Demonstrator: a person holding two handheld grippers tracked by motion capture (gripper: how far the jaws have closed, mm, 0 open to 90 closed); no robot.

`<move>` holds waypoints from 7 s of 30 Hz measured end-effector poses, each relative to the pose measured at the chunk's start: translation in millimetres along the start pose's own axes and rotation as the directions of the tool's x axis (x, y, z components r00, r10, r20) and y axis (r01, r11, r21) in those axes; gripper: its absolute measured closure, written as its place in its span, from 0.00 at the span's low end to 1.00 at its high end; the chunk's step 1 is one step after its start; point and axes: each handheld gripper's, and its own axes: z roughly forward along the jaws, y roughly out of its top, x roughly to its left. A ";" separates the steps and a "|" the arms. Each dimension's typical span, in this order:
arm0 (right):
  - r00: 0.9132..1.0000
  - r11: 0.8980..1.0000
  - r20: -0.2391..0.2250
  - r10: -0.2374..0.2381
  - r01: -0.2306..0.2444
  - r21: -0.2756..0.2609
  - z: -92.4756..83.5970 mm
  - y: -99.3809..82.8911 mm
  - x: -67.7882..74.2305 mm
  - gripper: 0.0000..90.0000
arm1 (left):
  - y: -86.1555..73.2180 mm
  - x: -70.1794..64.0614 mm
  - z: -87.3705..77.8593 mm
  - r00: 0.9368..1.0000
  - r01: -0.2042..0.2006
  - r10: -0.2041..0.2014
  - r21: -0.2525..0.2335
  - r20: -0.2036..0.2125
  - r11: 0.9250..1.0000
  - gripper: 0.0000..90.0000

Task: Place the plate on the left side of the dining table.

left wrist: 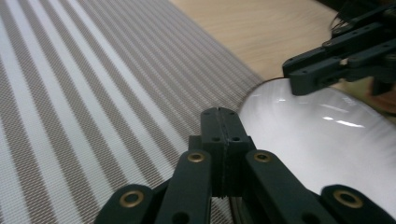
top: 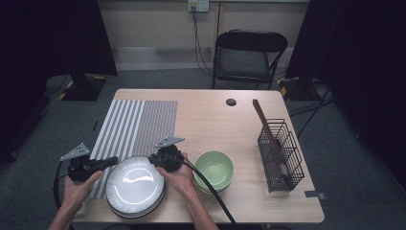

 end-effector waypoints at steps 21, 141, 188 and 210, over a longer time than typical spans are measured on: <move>0.999 1.000 -0.037 -0.012 0.012 -0.008 1.8 -4.1 3.1 0.96 | -10.3 -2.0 7.6 0.996 0.011 -0.014 0.038 0.085 0.999 0.96; 0.990 0.981 0.009 0.141 -0.138 -0.138 -4.1 15.2 -30.6 0.97 | 21.8 24.9 18.8 0.994 0.102 -0.099 -0.047 0.048 0.994 0.95; 0.993 0.977 0.041 0.113 -0.103 -0.189 -10.1 28.8 -27.0 0.97 | 31.7 21.8 0.2 0.993 0.099 -0.103 -0.082 -0.052 0.992 0.96; 0.992 0.973 0.057 0.112 -0.098 -0.210 -11.7 55.2 -36.3 0.97 | 61.8 31.0 -0.7 0.994 0.078 -0.084 -0.097 -0.064 0.992 0.96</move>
